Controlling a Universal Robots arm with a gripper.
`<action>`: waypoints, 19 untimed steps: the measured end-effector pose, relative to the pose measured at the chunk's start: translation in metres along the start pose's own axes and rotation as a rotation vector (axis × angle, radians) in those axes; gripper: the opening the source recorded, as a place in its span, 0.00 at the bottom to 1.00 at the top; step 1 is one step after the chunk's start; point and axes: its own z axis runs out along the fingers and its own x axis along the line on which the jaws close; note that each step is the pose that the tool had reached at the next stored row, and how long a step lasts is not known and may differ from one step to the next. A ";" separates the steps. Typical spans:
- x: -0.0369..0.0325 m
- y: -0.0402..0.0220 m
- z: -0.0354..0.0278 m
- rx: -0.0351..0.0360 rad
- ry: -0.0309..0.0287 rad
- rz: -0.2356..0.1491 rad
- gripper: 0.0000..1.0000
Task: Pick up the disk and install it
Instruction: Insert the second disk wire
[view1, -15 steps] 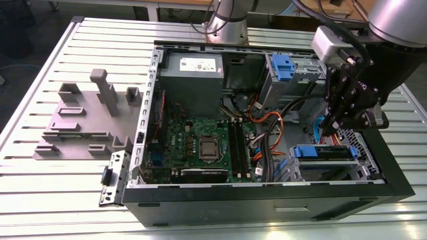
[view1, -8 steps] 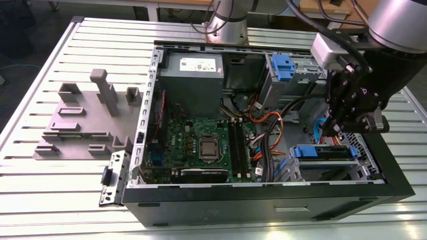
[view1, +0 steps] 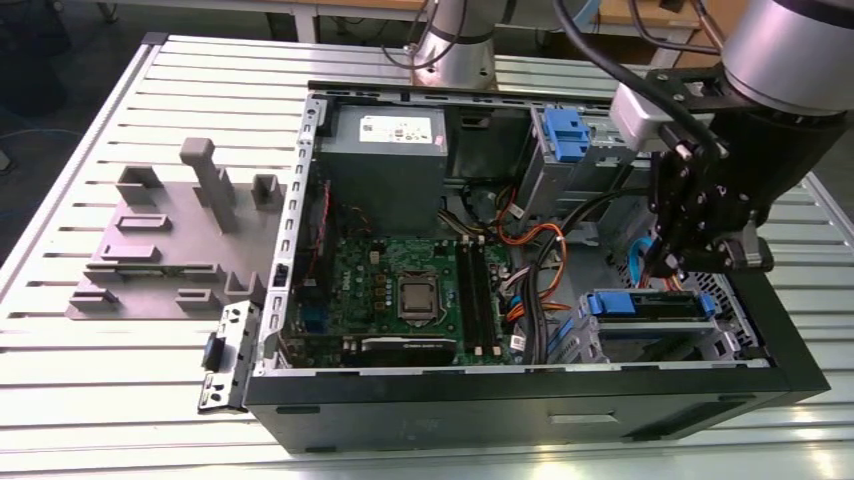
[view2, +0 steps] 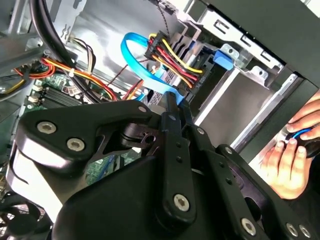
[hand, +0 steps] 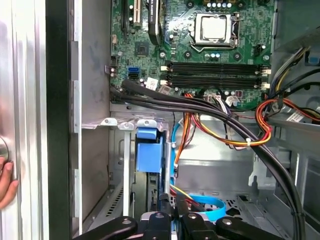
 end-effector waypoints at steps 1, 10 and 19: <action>0.0012 0.0006 0.0008 0.0013 -0.0004 0.000 0.16; 0.0084 0.0091 0.0061 0.0246 -0.0095 0.002 0.16; 0.0110 0.0124 0.0097 0.0441 -0.0123 0.014 0.16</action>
